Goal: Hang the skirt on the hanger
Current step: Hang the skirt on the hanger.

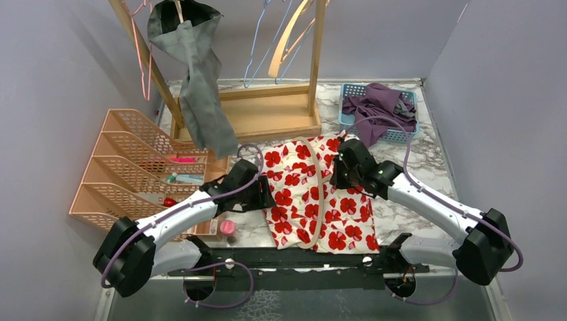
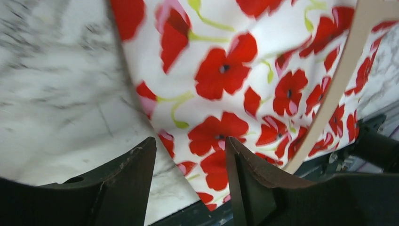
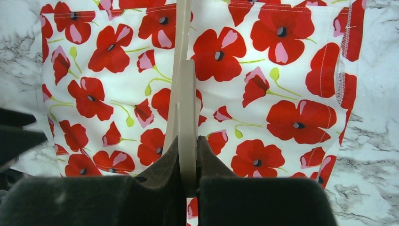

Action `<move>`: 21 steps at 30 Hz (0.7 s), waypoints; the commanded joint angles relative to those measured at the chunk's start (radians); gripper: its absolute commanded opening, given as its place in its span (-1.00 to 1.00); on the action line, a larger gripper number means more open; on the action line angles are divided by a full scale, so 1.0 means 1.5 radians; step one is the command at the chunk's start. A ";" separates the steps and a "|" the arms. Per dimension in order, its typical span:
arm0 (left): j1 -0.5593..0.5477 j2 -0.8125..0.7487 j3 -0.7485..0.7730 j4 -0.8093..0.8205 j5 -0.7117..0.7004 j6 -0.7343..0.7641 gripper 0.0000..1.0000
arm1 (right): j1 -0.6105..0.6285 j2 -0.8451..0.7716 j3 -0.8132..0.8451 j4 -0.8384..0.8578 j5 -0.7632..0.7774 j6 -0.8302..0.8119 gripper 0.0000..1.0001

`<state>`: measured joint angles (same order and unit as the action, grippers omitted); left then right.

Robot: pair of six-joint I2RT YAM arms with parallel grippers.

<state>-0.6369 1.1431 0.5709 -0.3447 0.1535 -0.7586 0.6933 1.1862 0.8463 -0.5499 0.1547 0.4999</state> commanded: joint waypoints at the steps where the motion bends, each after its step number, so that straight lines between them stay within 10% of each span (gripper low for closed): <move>1: -0.103 -0.025 -0.030 -0.020 0.017 -0.104 0.17 | -0.002 0.020 0.014 -0.001 -0.024 -0.001 -0.98; 14: -0.277 -0.019 -0.064 -0.017 -0.021 -0.238 0.16 | -0.002 0.014 0.022 0.019 -0.044 0.004 -0.98; 21: -0.298 0.006 -0.069 0.026 -0.003 -0.239 -0.42 | -0.002 0.006 0.021 0.021 -0.042 0.007 -0.98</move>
<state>-1.0725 1.1358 0.4747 -0.3473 0.1490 -1.0935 0.6918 1.2045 0.8658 -0.5137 0.0971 0.5083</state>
